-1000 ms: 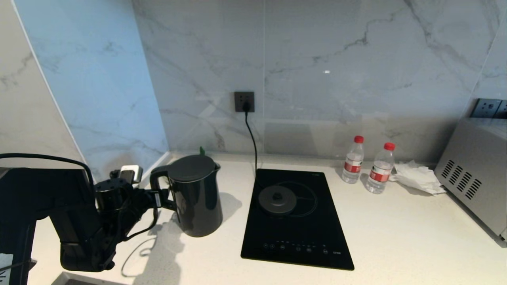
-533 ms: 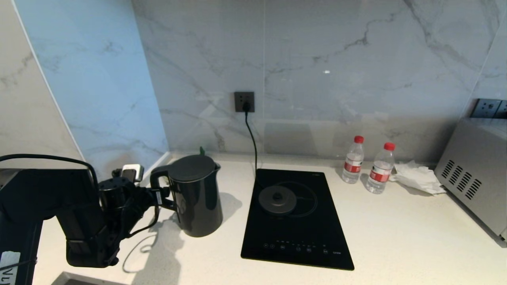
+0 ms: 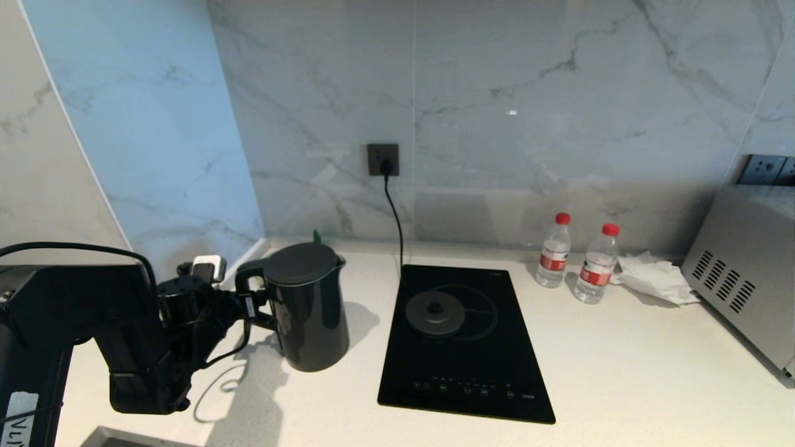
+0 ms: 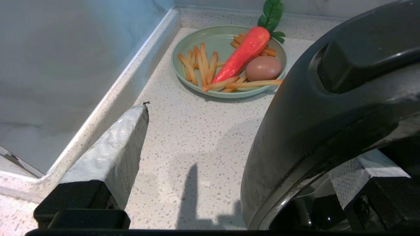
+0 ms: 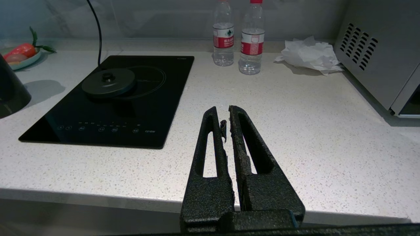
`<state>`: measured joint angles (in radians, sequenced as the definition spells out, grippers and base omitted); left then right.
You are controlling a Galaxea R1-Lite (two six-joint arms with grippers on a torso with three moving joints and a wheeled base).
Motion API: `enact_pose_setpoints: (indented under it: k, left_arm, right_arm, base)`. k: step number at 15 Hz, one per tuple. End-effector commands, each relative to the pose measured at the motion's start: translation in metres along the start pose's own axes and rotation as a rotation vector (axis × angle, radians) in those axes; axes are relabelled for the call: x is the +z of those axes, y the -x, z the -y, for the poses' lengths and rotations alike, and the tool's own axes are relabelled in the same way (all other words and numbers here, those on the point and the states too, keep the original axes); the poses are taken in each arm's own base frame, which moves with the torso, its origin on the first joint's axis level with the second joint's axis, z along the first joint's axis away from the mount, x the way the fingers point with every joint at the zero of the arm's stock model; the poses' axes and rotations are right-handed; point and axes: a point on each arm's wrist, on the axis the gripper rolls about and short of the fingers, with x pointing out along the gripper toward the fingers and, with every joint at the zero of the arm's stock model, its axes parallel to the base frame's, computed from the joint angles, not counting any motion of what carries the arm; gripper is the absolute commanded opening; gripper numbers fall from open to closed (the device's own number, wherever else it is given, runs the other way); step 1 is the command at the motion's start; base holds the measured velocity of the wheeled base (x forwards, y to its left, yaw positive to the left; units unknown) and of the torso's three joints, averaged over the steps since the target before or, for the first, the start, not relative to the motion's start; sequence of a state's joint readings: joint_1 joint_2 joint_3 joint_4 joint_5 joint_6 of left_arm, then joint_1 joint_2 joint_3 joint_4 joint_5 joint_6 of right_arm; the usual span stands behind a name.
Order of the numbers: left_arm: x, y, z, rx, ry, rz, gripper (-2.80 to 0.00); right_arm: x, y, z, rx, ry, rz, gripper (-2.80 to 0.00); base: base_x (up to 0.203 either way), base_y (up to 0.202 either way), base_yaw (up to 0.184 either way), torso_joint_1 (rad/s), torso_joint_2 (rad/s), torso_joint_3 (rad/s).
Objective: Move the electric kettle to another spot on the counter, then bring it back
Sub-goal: Grab the kettle
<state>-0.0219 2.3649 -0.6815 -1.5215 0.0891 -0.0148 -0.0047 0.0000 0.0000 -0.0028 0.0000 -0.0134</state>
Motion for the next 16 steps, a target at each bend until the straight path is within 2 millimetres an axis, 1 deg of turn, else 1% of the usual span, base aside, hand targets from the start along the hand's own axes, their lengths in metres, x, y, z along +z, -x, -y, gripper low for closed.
enact_pose_setpoints:
  k: [1,4,5,9,13,16]
  left_arm:
    - [0.0009,-0.0002,0.0004,0.000,0.001,0.009,0.00]
    - [0.0018,-0.0011,0.0005,0.002,0.002,0.014,0.00]
    - [0.0023,-0.0027,0.0006,0.002,0.004,0.020,-2.80]
    - [0.0021,-0.0038,-0.0005,0.008,0.003,0.021,-2.80]
    - [-0.0027,-0.0020,-0.0008,0.009,0.003,0.002,-2.80]
    - [-0.0001,0.0010,-0.0014,0.010,0.017,0.003,-2.80]
  right_arm:
    - [0.0000,0.0000,0.0000,0.000,0.000,0.000,-2.80]
    - [0.0000,0.0000,0.0000,0.000,0.000,0.000,-2.80]
    - [0.0005,0.0001,0.0000,0.000,0.000,0.002,-2.80]
    - [0.0000,0.0000,0.0000,0.000,0.000,0.000,-2.80]
    - [0.0000,0.0000,0.0000,0.000,0.000,0.000,-2.80]
    - [0.0000,0.0000,0.0000,0.000,0.000,0.000,-2.80]
  base:
    - [0.000,0.000,0.000,0.000,0.00,0.000]
    - [0.000,0.000,0.000,0.000,0.00,0.000]
    - [0.000,0.000,0.000,0.000,0.00,0.000]
    - [0.000,0.000,0.000,0.000,0.00,0.000]
    - [0.000,0.000,0.000,0.000,0.00,0.000]
    - [0.000,0.000,0.000,0.000,0.00,0.000]
